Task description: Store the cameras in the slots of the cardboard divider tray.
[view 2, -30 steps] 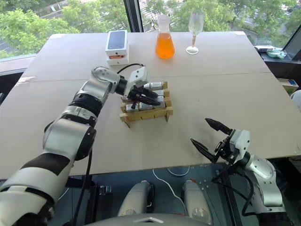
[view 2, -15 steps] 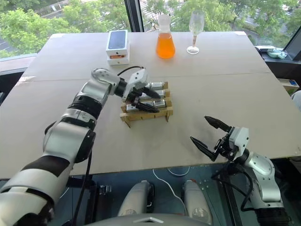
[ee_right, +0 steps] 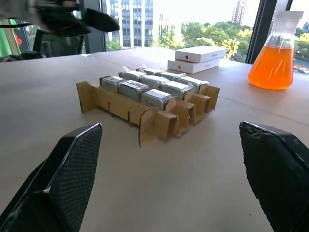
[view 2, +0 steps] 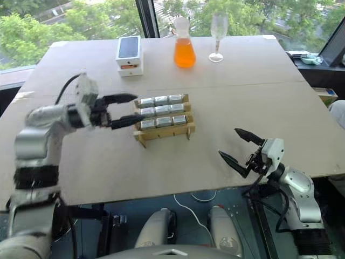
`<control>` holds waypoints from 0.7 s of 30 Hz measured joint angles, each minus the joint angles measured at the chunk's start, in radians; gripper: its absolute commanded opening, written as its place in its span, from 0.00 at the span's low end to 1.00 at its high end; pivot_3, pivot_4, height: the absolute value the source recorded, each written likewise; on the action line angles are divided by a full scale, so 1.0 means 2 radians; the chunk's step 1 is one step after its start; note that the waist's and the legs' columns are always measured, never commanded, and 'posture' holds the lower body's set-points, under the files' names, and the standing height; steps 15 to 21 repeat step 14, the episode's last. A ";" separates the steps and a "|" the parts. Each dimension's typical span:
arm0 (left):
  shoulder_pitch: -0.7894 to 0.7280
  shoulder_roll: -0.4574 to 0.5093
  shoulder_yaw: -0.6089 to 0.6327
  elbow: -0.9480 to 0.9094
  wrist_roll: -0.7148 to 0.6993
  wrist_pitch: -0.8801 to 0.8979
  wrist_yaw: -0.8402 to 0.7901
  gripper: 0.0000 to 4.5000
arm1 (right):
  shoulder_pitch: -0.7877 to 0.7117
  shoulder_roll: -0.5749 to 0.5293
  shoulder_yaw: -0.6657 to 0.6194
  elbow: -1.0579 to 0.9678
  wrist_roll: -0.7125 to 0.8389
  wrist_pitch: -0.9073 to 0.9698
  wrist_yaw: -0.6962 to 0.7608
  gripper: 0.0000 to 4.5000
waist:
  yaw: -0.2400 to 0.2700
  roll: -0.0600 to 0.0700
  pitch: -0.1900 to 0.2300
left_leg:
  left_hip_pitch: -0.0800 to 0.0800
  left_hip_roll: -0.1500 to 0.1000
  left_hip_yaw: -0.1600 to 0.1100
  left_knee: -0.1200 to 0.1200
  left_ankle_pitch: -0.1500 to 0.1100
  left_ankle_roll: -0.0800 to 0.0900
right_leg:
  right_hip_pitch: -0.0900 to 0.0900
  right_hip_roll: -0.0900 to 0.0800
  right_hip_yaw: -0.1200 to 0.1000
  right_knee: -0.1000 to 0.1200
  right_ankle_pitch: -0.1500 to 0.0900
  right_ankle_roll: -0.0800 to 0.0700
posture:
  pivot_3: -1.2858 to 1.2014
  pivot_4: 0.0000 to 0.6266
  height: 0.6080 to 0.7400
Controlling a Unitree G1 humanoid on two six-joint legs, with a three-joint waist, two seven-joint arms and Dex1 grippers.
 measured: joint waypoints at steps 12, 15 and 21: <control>0.211 -0.064 0.028 -0.076 0.001 -0.102 0.085 0.91 | -0.091 -0.022 -0.007 0.130 -0.031 0.022 0.026 1.00 | 0.019 -0.001 -0.001 | 0.000 -0.001 0.002 0.001 0.000 0.000 | 0.002 0.001 -0.002 0.000 -0.001 -0.002 | 0.52 0.24 1.00; 0.209 -0.067 0.009 -0.074 0.003 -0.117 0.092 0.91 | -0.090 -0.025 -0.007 0.135 -0.035 0.022 0.032 1.00 | 0.017 -0.001 -0.001 | 0.000 0.000 0.002 0.001 0.000 0.000 | 0.001 0.001 -0.002 0.000 -0.001 -0.002 | 0.52 0.24 1.00; 0.209 -0.067 0.009 -0.074 0.003 -0.117 0.092 0.91 | -0.090 -0.025 -0.007 0.135 -0.035 0.022 0.032 1.00 | 0.017 -0.001 -0.001 | 0.000 0.000 0.002 0.001 0.000 0.000 | 0.001 0.001 -0.002 0.000 -0.001 -0.002 | 0.52 0.24 1.00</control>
